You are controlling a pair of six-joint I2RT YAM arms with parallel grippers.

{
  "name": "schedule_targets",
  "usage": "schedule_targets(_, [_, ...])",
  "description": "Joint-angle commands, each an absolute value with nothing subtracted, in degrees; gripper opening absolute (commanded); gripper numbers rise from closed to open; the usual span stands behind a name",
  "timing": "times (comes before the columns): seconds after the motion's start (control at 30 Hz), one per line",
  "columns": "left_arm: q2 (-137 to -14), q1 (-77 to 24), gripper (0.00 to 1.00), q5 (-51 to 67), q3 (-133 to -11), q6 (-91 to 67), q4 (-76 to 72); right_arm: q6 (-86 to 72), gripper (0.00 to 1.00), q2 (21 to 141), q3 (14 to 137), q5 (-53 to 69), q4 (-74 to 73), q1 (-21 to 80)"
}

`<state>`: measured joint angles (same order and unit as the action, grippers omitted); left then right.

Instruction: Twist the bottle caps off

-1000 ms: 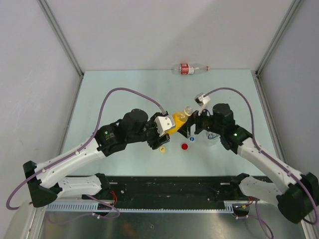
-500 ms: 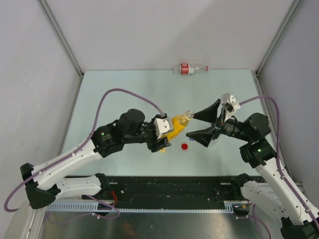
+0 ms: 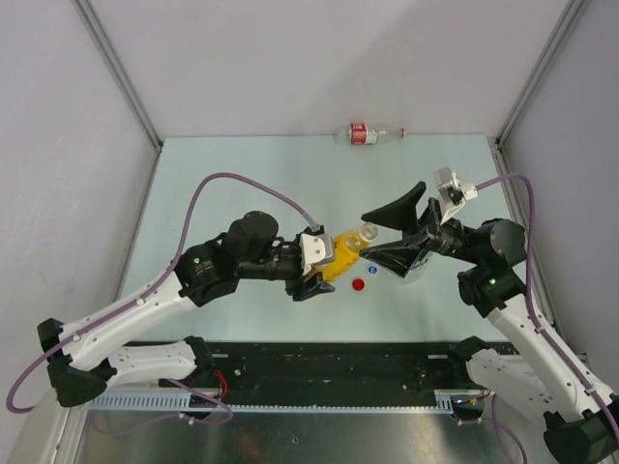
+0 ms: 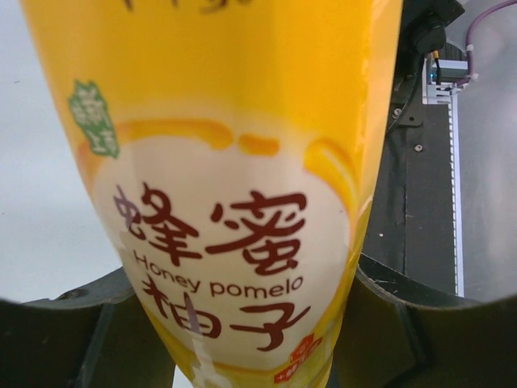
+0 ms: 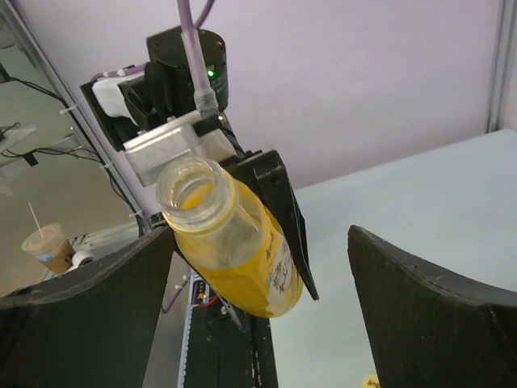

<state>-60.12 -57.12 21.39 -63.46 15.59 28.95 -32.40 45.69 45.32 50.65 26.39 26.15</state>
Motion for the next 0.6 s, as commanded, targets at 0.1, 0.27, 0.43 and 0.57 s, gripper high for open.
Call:
schedule_targets(0.1, [-60.5,-57.1,0.04,24.4,-63.3,17.1,27.4,-36.1,0.89,45.7,45.8,50.9,35.2,28.6])
schedule_targets(0.27, [-60.7,-57.1,0.04,24.8,-63.3,17.1,27.3,-36.4,0.78,45.6,45.8,50.4,36.1,29.8])
schedule_targets(0.43, [-60.9,-57.1,0.05,24.8,-63.1,17.2,27.5,-36.4,0.54,46.2,45.8,51.2,37.4,30.7])
schedule_targets(0.57, [-61.4,-57.2,0.05,25.2,-63.0,17.3,27.5,-36.0,0.28,46.2,45.8,51.5,37.2,30.8])
